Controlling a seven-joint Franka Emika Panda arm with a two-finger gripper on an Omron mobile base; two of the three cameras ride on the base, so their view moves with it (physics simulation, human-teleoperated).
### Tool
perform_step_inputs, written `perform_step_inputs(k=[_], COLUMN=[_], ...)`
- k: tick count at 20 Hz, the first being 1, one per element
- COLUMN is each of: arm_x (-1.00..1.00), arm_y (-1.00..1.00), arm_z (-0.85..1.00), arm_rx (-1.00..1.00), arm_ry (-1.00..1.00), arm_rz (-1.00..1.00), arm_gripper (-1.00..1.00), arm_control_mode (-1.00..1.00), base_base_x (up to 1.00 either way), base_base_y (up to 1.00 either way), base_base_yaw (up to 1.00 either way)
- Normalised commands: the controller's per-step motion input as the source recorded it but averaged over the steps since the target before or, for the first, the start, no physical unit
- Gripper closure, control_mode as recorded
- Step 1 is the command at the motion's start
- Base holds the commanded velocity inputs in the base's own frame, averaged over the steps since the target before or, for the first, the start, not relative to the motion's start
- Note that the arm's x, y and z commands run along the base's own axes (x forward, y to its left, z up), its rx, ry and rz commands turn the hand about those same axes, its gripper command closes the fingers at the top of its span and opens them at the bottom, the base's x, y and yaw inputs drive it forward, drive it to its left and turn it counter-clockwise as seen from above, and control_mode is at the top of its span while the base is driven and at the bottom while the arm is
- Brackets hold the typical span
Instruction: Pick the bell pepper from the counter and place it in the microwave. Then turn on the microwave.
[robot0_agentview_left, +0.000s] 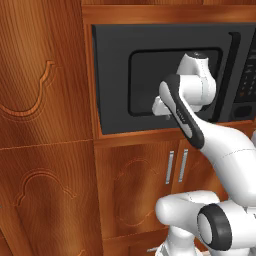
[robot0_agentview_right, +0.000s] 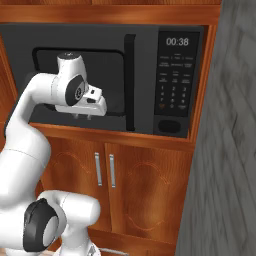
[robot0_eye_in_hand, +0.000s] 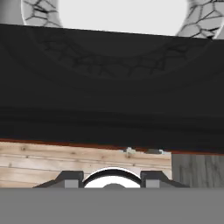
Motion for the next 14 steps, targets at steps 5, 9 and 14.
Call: perform_step_inputs(k=[5, 9, 14], arm_x=[-0.17, -0.37, -0.42], arm_y=[-0.02, -0.27, -0.37], arm_z=[0.01, 0.03, 0.0], arm_rx=[0.0, 0.0, 0.0], arm_ry=[-0.03, -0.1, -0.11], arm_rz=[0.0, -0.05, -0.1], arm_gripper=[-1.0, -1.0, -1.0], arm_control_mode=[-1.0, -1.0, -1.0], base_base_x=[0.0, 0.0, 0.0], base_base_y=[0.0, 0.0, 0.0], base_base_yaw=[0.0, 0.0, 0.0])
